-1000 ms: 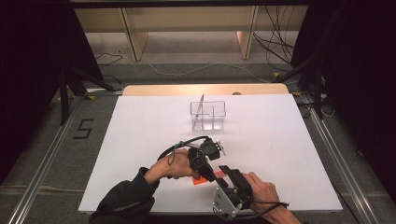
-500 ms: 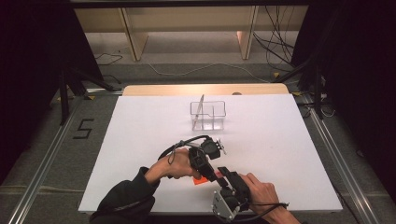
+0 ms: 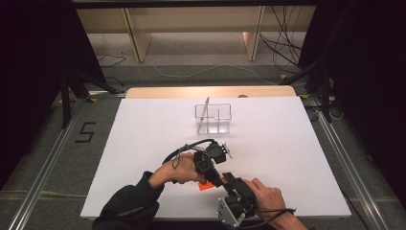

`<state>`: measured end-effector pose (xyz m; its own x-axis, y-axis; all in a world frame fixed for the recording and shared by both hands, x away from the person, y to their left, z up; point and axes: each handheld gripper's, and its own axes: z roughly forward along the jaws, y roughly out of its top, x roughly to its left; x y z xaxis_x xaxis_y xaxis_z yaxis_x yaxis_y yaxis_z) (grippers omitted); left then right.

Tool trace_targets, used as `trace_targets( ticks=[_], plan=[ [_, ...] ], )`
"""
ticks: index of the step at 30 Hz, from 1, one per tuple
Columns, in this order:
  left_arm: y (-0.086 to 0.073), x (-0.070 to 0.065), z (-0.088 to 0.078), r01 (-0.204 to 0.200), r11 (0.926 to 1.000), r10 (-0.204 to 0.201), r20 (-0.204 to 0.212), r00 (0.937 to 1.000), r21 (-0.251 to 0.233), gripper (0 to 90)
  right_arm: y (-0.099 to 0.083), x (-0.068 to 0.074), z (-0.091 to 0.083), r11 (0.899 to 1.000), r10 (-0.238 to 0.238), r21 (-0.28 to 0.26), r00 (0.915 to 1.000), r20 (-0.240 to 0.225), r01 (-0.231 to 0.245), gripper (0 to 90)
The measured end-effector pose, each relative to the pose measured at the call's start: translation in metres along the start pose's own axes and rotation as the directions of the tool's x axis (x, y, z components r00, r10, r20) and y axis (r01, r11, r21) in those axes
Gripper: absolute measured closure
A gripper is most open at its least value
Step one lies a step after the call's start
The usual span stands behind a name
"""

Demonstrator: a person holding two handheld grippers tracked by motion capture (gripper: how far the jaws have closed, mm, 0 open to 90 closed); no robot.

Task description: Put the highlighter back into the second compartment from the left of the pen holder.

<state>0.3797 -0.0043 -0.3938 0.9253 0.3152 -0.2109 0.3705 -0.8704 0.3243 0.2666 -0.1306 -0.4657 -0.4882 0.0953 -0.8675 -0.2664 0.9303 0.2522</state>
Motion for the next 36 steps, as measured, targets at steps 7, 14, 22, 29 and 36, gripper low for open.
trace_targets(
  ticks=[7, 14, 22, 29, 36],
  plan=[
    [0.000, 0.000, 0.001, 0.014, 0.9999, -0.014, 0.006, 0.9999, 0.001, 66.1, 0.000, 0.003, 0.001, 1.000, -0.016, 0.005, 0.9999, 0.001, 0.016, 70.5],
    [0.000, 0.001, 0.001, 0.017, 0.9998, -0.017, 0.015, 0.9997, 0.004, 66.1, 0.000, 0.003, 0.001, 0.999, -0.050, -0.003, 0.9988, 0.000, 0.050, 72.8],
    [-0.002, 0.004, 0.003, 0.025, 0.9997, -0.025, 0.036, 0.9991, 0.008, 65.5, 0.000, 0.006, 0.000, 0.998, -0.058, 0.002, 0.9982, -0.017, 0.058, 75.3],
    [-0.002, 0.004, 0.003, 0.015, 0.9998, -0.015, 0.048, 0.9987, 0.016, 64.2, -0.001, 0.006, 0.000, 0.997, -0.074, -0.010, 0.9968, -0.030, 0.073, 77.0],
    [-0.006, 0.003, -0.007, 0.013, 0.9999, -0.012, 0.062, 0.9980, -0.009, 49.3, -0.002, 0.005, -0.001, 0.998, -0.068, -0.009, 0.9974, -0.024, 0.067, 77.1]
  ],
)
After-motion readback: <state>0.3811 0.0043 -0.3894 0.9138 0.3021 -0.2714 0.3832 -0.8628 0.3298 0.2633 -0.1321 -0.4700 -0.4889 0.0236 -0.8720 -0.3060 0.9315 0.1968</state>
